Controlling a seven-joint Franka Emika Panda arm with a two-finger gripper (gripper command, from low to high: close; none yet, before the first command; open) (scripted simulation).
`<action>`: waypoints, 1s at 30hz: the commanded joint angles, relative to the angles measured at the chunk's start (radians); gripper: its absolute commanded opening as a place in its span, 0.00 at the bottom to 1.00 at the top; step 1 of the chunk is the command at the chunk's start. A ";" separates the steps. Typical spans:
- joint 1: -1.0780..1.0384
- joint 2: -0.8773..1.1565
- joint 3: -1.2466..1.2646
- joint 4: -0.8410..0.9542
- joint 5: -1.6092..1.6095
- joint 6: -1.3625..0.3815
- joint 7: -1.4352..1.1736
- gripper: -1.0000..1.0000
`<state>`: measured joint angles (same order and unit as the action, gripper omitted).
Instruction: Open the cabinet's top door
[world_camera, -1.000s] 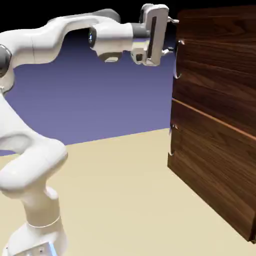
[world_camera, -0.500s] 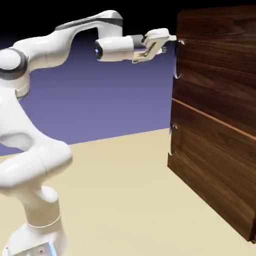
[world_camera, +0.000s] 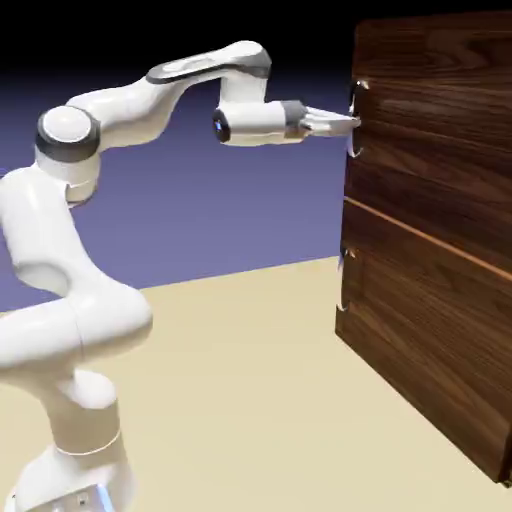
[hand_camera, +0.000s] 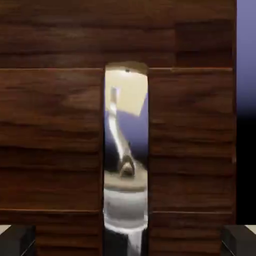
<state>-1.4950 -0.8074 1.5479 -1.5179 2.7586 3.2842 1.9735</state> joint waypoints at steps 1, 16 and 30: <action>0.000 0.000 0.000 0.000 0.000 0.000 0.000 0.00; 0.507 0.057 -0.352 -0.429 -0.064 -0.228 -0.055 0.00; 1.015 0.010 -0.753 -0.783 -0.279 -0.394 0.002 0.00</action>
<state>-0.4804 -0.7980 0.7949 -2.3012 2.4794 2.8913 1.9752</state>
